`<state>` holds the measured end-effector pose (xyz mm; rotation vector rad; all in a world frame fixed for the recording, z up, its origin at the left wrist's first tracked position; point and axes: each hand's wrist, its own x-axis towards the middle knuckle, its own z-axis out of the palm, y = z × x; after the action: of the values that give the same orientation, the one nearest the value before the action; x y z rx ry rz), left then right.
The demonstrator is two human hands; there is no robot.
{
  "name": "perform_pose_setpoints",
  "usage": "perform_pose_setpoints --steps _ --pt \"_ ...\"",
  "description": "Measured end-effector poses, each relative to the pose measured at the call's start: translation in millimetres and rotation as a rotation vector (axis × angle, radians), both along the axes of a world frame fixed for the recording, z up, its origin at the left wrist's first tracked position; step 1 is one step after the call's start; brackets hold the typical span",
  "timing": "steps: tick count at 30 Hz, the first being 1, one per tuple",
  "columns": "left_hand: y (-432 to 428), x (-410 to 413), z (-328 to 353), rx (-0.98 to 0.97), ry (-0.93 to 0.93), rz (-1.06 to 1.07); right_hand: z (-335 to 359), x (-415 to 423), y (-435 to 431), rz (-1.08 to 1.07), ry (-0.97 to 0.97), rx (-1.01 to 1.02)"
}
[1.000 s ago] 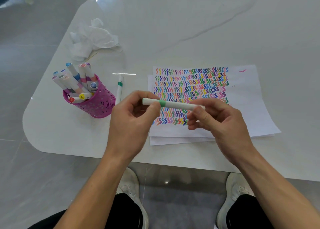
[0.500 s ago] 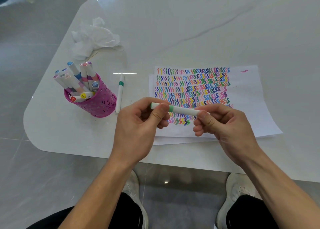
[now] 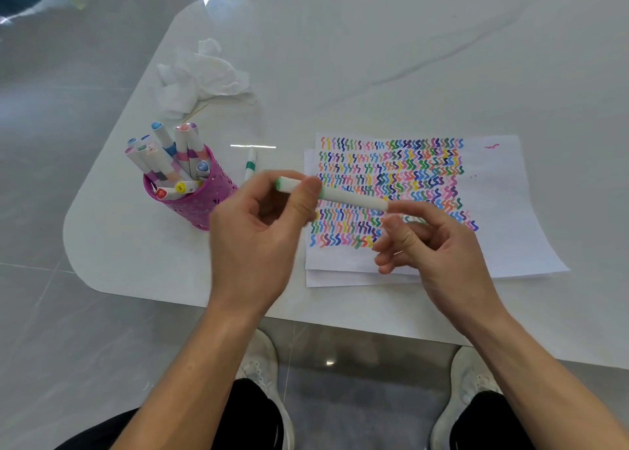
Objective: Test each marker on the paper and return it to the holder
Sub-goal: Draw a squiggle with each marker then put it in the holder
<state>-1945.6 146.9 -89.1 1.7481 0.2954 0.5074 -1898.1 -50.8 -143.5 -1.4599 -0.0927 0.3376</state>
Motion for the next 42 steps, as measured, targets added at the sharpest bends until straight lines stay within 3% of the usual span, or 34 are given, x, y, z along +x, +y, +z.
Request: perform_pose_setpoints --steps 7,14,28,42 --pt "41 -4 23 0.210 -0.279 0.402 -3 11 -14 -0.110 -0.124 -0.113" --pt "59 -10 21 0.433 -0.318 0.489 -5 8 -10 -0.130 -0.154 -0.135" --pt "64 -10 18 0.566 -0.274 0.563 -7 8 -10 -0.129 -0.179 -0.154" --pt "60 -3 1 0.739 0.108 0.465 -9 8 -10 -0.117 -0.172 -0.150"
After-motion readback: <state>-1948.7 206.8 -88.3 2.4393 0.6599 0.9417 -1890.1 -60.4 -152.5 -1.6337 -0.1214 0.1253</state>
